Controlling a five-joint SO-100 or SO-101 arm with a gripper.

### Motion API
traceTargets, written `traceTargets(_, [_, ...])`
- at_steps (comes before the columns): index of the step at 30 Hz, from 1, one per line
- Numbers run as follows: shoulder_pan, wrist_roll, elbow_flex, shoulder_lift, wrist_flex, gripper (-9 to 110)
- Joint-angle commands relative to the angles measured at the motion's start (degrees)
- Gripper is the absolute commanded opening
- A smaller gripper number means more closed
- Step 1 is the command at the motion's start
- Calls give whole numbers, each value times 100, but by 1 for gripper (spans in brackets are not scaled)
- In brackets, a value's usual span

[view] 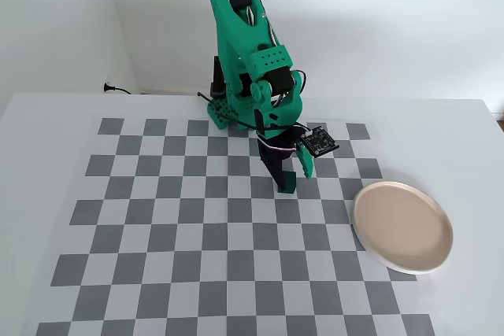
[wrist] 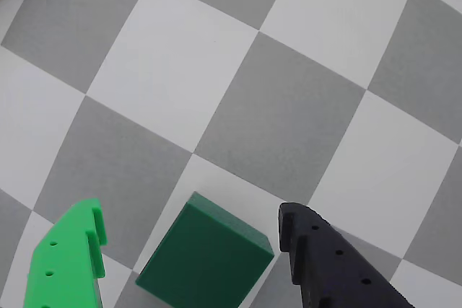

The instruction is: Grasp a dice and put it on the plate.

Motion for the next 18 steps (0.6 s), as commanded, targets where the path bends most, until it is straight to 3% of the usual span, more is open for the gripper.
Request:
traceTargets(1, [53, -44, -132, 378, 0, 21])
traceTargets(18, [62, -44, -132, -343, -44, 21])
